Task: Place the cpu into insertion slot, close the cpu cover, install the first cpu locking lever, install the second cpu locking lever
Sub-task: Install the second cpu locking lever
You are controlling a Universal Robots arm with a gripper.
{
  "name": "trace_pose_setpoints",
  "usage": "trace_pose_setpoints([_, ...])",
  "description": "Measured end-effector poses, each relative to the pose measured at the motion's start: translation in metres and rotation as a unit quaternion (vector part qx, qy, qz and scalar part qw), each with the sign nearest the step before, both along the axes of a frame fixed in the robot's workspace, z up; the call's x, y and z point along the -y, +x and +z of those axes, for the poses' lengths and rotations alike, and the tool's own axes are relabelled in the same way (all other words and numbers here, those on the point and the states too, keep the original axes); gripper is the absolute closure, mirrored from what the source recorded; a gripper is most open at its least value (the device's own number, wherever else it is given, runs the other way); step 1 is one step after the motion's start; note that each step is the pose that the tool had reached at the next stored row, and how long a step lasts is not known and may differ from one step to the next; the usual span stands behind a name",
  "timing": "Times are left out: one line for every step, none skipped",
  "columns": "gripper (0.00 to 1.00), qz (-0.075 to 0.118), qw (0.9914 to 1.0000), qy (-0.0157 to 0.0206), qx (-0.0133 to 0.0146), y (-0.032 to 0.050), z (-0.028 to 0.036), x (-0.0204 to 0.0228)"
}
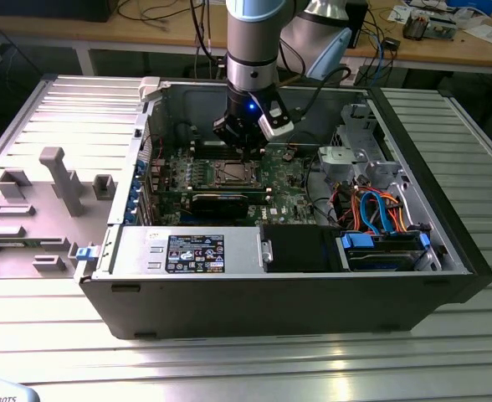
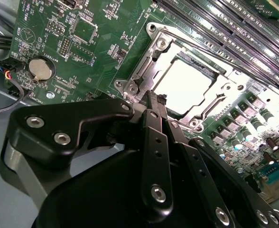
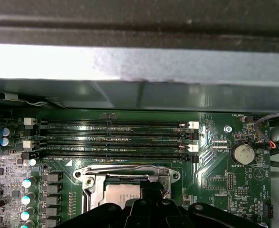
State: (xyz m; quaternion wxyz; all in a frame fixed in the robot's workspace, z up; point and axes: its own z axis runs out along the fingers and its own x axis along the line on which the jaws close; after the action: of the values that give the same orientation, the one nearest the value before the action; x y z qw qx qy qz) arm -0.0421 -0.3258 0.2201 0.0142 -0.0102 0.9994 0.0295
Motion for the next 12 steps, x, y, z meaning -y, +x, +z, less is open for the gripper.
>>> trace_pose_setpoints([0.89,0.0,1.0,0.0,0.0,0.0,0.0,0.0])
trace_pose_setpoints([0.89,0.0,1.0,0.0,0.0,0.0,0.0,0.0001])
trace_pose_setpoints([0.89,0.0,1.0,0.0,0.0,0.0,0.0,0.0001])
trace_pose_setpoints([0.89,0.0,1.0,0.0,0.0,0.0,0.0,0.0001])
trace_pose_setpoints([0.89,0.0,1.0,0.0,0.0,0.0,0.0,0.0001])
trace_pose_setpoints([0.89,0.0,1.0,0.0,0.0,0.0,0.0,0.0001])
trace_pose_setpoints([0.89,0.0,1.0,0.0,0.0,0.0,0.0,0.0002])
trace_pose_setpoints([0.89,0.0,1.0,0.0,0.0,0.0,0.0,0.0002])
trace_pose_setpoints([0.89,0.0,1.0,0.0,0.0,0.0,0.0,0.0014])
trace_pose_setpoints([0.89,0.0,1.0,0.0,0.0,0.0,0.0,0.0025])
trace_pose_setpoints([0.89,0.0,1.0,-0.0001,-0.0001,0.0,0.0004,0.0027])
trace_pose_setpoints([0.89,0.0,1.0,-0.0001,-0.0001,-0.0001,0.0009,0.0027])
